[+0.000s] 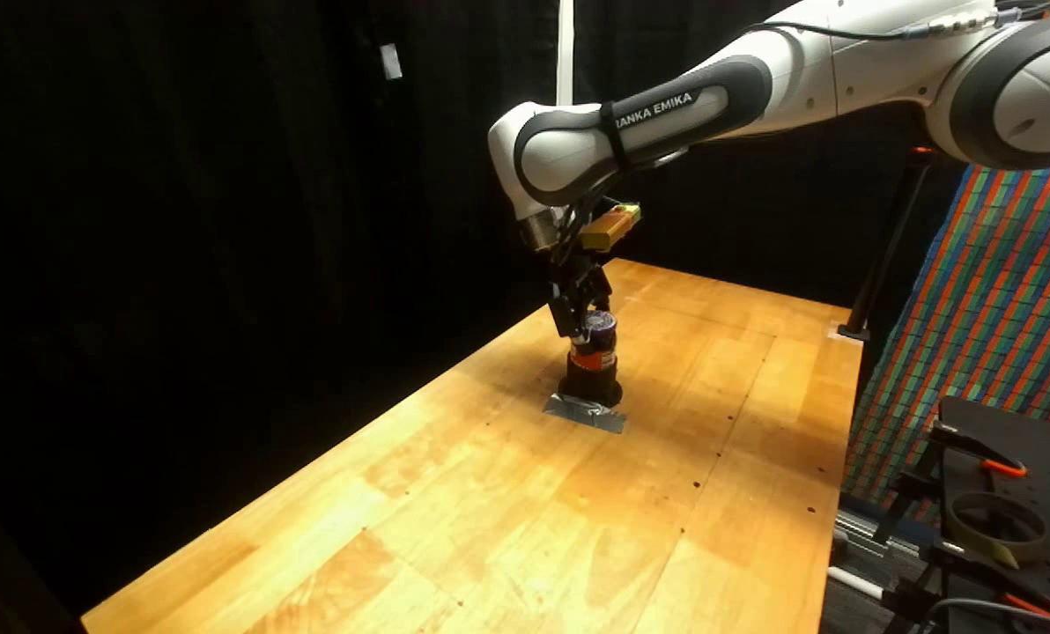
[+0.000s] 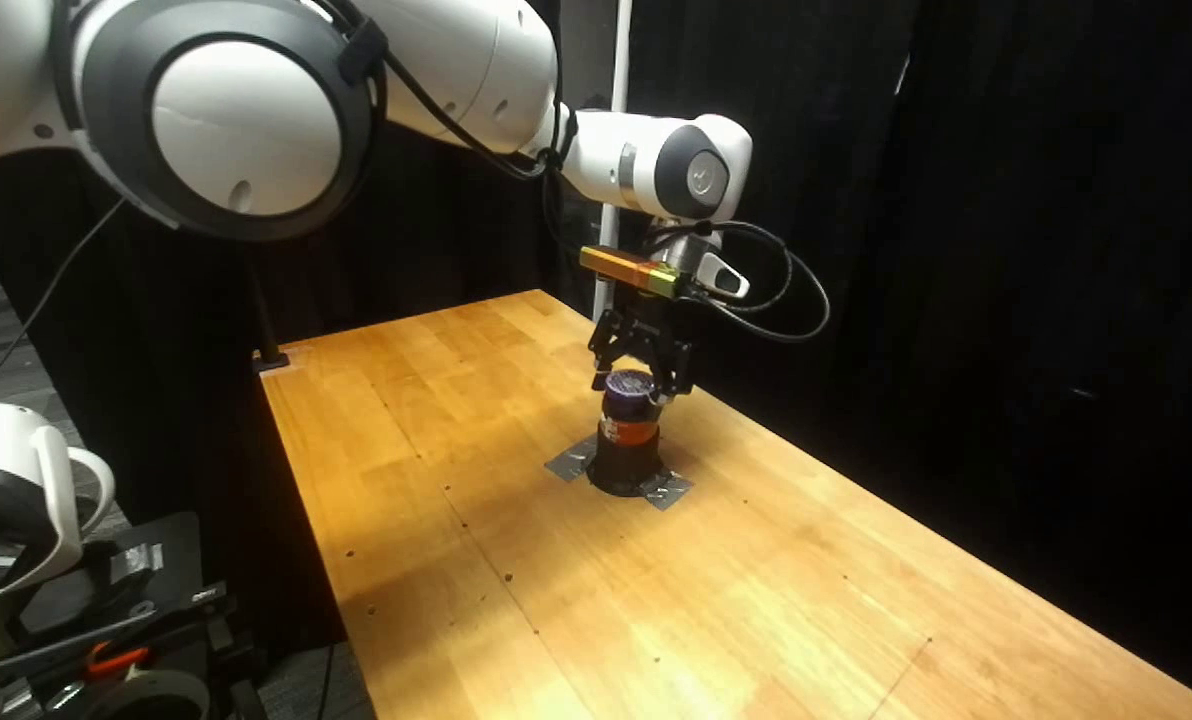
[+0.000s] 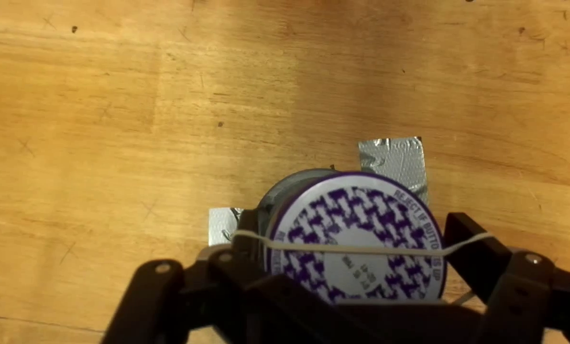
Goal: Put a rubber band on the bottom of the cup
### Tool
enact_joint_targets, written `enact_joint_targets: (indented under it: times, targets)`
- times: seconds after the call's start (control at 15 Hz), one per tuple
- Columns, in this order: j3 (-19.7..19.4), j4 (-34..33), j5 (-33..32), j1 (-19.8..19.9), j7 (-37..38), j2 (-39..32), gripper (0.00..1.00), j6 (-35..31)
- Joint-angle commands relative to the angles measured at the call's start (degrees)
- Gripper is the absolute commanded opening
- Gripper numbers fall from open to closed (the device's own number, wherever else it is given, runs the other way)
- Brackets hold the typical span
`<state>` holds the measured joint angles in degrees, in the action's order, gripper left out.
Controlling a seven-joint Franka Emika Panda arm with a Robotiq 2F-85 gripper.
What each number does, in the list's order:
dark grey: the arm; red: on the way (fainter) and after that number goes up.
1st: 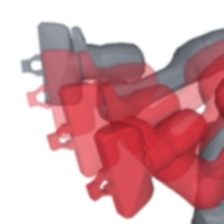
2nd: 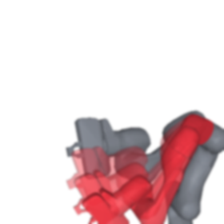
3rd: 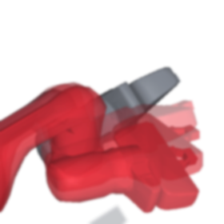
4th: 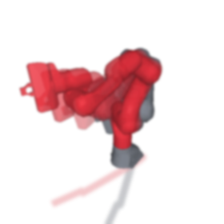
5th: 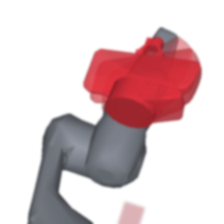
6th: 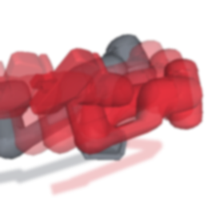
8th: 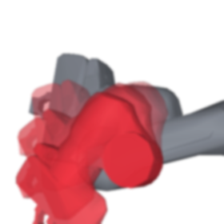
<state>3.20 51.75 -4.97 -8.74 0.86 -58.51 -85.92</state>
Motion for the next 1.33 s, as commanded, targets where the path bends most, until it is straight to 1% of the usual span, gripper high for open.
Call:
enact_joint_targets:
  times: [0.0, 0.2, 0.4, 0.8, 1.27]
  targets:
    - [1.0, 6.8, 1.2, 0.3, 0.3, 4.2, 1.0, -1.0]
    - [1.1, 12.8, 1.4, 0.3, 1.7, 7.6, 1.0, -3.3]
    - [1.2, 21.1, 1.5, 0.3, 2.8, 12.3, 1.0, -8.9]
    - [1.0, 35.4, 1.9, -0.1, 4.7, 20.8, 1.0, -19.2]
    - [1.5, 53.4, 3.8, -0.2, 6.4, 31.1, 1.0, -31.8]
